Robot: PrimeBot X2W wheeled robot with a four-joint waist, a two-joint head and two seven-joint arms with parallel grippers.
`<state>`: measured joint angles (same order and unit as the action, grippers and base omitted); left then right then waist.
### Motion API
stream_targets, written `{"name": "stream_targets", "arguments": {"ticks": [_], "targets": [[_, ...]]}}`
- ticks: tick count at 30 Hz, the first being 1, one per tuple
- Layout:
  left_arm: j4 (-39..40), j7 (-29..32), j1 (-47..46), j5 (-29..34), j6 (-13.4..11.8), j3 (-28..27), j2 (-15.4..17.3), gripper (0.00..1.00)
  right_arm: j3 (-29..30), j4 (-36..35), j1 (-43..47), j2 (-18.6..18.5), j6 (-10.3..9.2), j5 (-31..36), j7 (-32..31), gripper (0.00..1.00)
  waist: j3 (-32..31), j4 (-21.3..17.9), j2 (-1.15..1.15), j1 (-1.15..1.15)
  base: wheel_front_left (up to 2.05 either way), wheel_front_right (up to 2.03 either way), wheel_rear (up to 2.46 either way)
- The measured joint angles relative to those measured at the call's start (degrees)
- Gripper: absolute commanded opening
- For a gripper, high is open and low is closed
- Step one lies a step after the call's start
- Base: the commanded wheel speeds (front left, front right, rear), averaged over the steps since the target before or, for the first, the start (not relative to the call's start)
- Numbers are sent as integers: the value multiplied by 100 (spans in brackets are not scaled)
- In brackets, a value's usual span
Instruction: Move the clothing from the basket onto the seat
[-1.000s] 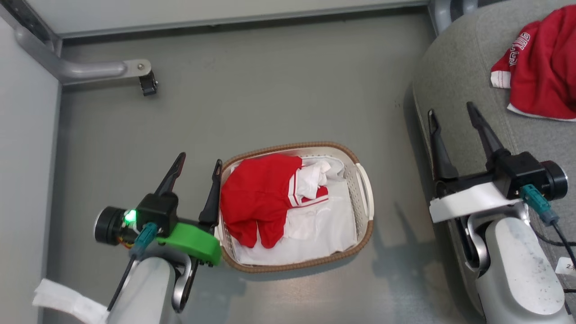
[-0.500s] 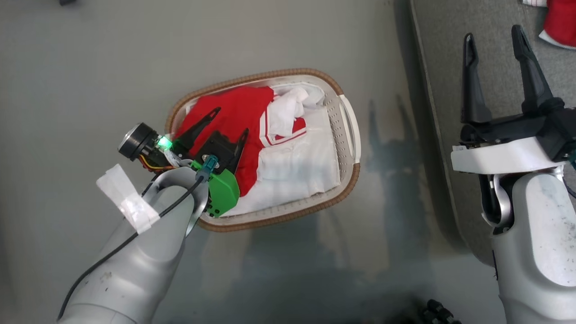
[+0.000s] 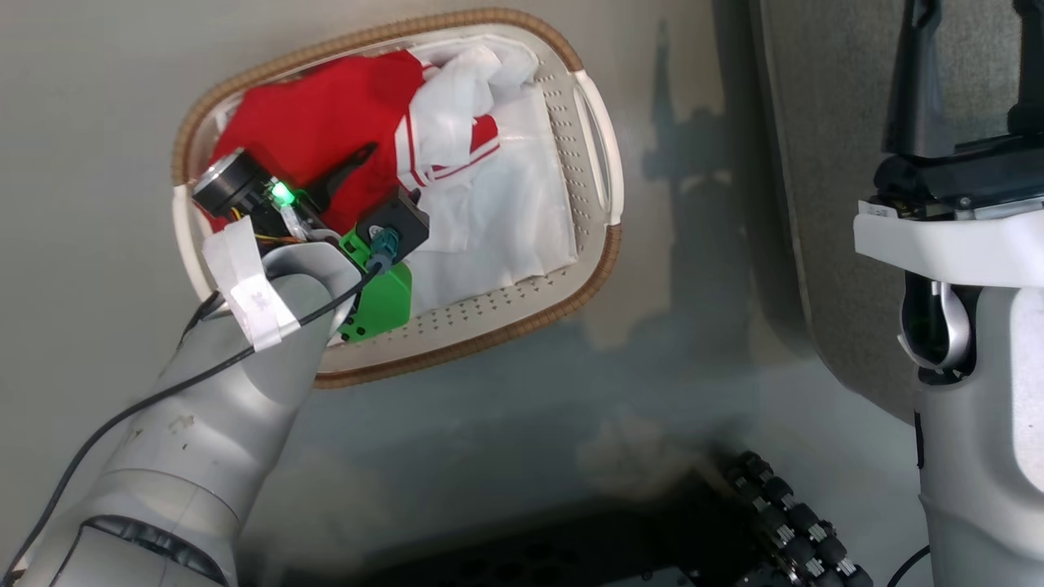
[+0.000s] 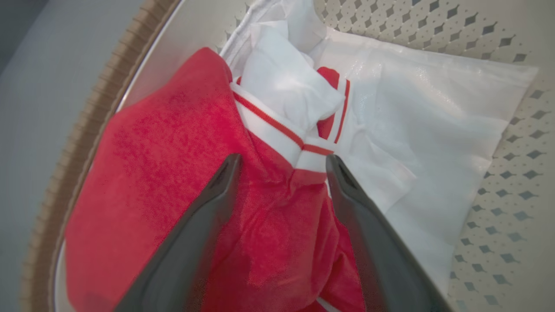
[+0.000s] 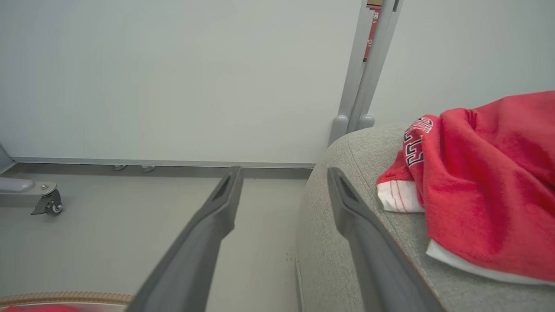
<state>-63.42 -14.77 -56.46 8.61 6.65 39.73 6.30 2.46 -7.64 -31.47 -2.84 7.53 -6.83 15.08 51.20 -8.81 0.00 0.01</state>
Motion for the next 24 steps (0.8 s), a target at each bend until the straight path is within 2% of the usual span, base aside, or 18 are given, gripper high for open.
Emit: {"name": "stream_targets", "arguments": {"ticks": [2,6,13,14,15,18,24], "targets": [[-134,0,-100,12,-20,33,18,100,-31,-189,-27,0,0,-31,0,100,156,-78,0,0,0,0,0],[-314,-1,-309,2,-218,24,7,100,-79,-435,-59,0,0,-114,0,100,385,-222,0,0,0,0,0],[-659,59,-439,-132,-465,-62,-14,100,-155,-547,-59,2,0,-179,0,100,582,-433,0,0,0,0,0],[-687,67,-441,-151,-468,-65,-19,95,-160,-546,-59,1,0,-187,0,100,592,-449,0,0,0,0,0],[-724,90,-441,-168,-480,-74,-23,62,-170,-544,-59,1,0,-197,0,100,599,-468,0,0,0,0,0],[-787,141,-441,-204,-526,-76,-29,0,-188,-535,-59,2,0,-218,0,100,599,-510,0,0,0,0,0],[-861,146,-436,-343,-573,-81,-66,0,-175,-521,-54,2,0,-209,0,100,556,-506,0,0,0,0,0]]}}
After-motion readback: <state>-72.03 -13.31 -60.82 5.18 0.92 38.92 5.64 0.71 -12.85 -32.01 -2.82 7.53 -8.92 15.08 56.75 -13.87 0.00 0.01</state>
